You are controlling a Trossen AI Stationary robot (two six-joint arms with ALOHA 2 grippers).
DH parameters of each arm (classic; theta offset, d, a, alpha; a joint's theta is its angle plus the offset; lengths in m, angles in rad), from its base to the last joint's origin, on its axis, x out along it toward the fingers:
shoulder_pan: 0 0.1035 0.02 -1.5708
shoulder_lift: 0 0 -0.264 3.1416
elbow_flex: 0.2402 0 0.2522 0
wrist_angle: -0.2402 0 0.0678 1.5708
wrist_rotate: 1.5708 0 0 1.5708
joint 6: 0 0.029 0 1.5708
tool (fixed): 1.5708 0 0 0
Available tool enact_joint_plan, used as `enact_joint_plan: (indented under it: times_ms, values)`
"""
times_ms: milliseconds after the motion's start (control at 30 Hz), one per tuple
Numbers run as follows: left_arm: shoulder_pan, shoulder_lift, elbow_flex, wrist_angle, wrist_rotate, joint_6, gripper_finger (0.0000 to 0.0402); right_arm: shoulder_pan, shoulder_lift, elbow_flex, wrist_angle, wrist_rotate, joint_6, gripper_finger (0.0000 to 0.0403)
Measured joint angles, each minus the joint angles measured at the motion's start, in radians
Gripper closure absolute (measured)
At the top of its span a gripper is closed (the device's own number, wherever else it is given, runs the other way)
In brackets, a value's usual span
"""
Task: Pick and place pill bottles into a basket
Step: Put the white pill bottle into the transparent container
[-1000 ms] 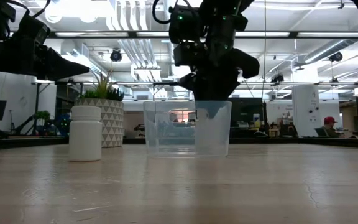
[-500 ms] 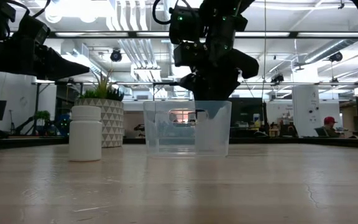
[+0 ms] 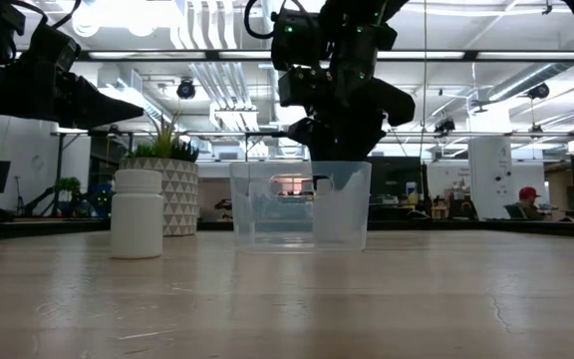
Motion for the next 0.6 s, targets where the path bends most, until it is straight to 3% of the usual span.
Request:
enact_joint_plan:
  times_ms: [600]
  values:
    - [0.000, 0.000, 0.000, 0.000, 0.000, 0.000, 0.0402, 0.013, -0.002, 0.161, -0.182, -0.010, 0.049, 0.0209]
